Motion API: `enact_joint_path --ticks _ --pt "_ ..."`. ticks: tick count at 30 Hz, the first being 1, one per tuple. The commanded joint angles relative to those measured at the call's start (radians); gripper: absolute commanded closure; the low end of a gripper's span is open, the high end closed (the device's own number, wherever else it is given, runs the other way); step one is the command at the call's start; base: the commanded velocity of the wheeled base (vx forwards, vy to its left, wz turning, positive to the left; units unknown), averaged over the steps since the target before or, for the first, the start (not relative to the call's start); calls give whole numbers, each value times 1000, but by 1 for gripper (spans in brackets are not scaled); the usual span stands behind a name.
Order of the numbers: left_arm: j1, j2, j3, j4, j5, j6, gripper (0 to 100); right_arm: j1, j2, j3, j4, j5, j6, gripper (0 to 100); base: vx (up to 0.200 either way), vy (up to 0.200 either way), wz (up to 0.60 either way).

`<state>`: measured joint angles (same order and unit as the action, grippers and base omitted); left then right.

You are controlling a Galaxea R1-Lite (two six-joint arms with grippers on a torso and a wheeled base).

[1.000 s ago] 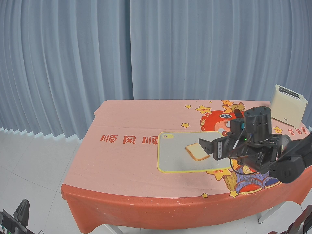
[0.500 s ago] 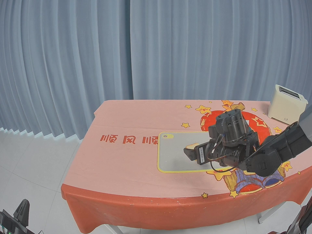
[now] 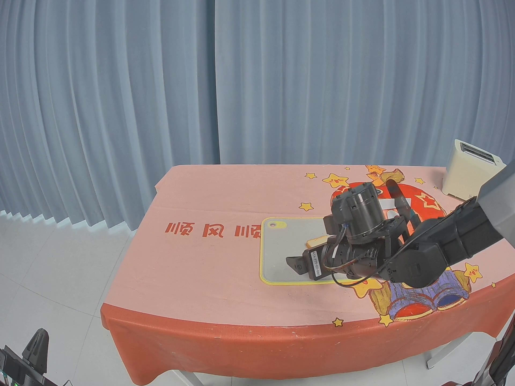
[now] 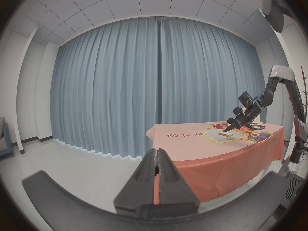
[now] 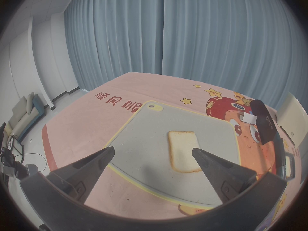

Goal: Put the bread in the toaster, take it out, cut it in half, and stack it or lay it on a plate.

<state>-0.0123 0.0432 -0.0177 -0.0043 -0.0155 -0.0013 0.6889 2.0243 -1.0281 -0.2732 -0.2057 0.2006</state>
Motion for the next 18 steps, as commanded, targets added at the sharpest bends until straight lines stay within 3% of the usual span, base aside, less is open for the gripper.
enact_joint_path --ticks 1,5,18 --pt "0 1 18 0 0 0 100 3 47 -35 2 3 11 0 0 0 0" --pt "0 1 18 0 0 0 100 3 67 -70 2 22 17 0 0 0 0" --pt "0 1 18 0 0 0 100 11 94 -69 3 22 17 0 0 0 0"
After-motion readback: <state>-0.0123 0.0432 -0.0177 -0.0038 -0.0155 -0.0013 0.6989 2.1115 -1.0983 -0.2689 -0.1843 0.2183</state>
